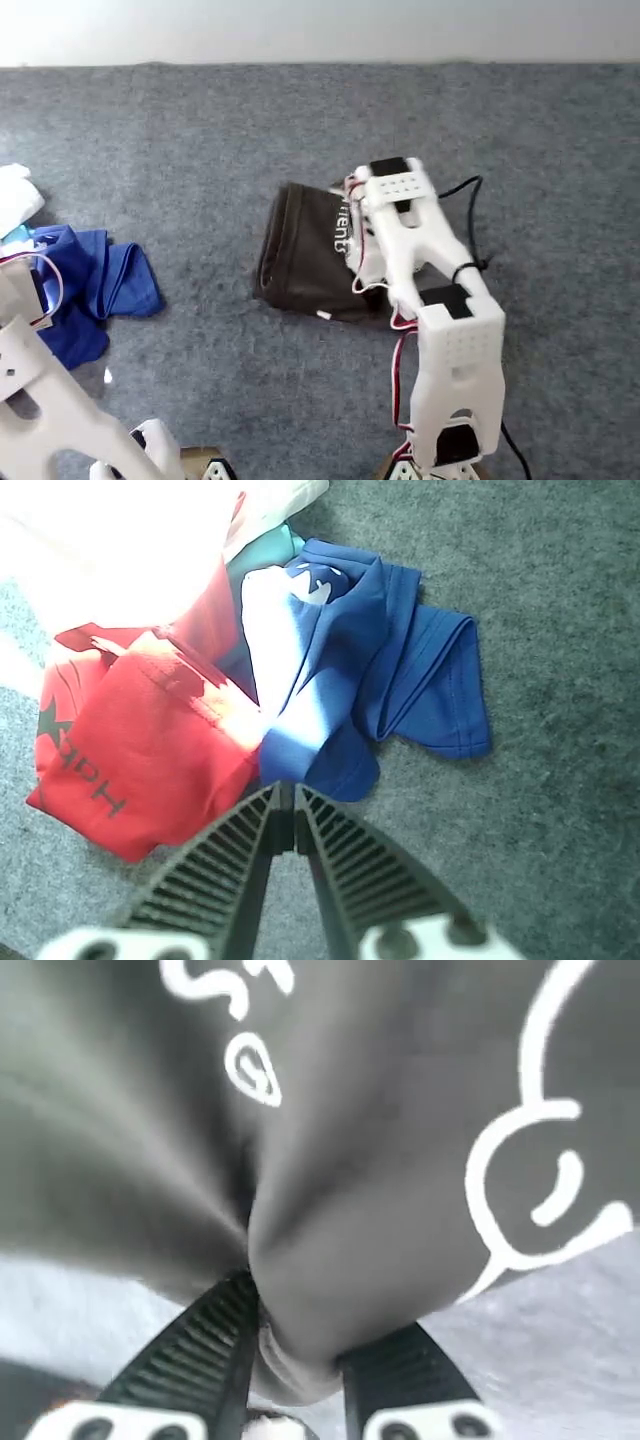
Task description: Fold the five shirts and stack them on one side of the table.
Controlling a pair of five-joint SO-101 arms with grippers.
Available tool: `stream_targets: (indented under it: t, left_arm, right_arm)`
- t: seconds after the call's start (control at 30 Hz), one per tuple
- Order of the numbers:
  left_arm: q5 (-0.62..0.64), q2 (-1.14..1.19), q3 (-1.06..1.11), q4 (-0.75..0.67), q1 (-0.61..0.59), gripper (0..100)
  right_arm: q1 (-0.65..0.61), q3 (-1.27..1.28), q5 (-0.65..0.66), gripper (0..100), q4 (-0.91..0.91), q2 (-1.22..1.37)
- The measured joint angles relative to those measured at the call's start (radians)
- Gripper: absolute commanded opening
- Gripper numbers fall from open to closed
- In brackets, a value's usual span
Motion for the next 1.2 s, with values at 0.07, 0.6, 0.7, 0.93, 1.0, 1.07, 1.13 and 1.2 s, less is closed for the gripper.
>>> stream_targets:
  t: [0.07,0.6,0.7,0.93,1.0,1.07,1.13,1.2]
  left_arm:
    - [0.0,0.0,0.0,0.0,0.0,1]
    - [0.0,0.0,0.0,0.0,0.0,1]
    - [0.0,0.0,0.0,0.0,0.0,1]
    - [0.0,0.0,0.003,0.0,0.0,1]
    - [0.0,0.0,0.005,0.0,0.0,1]
    - [0.0,0.0,0.005,0.0,0.0,1]
    - [0.0,0.0,0.005,0.0,0.0,1]
    - [0.0,0.0,0.017,0.0,0.0,1]
  right_arm:
    - [0.041,0.0,0.091,1.1,0.012,-0.04]
    - [0.365,-0.029,1.033,1.0,-0.512,-0.078]
    - [0.348,-0.029,1.045,1.0,-0.654,-0.078]
    - [0.311,-0.029,1.049,10.6,-0.71,-0.072]
    - [0.311,-0.031,1.02,17.2,-0.71,-0.072]
    - [0.311,-0.043,0.933,22.1,-0.71,-0.072]
    - [0.311,-0.057,0.81,23.5,-0.71,-0.083]
    - [0.311,-0.063,0.687,23.5,-0.704,-0.101]
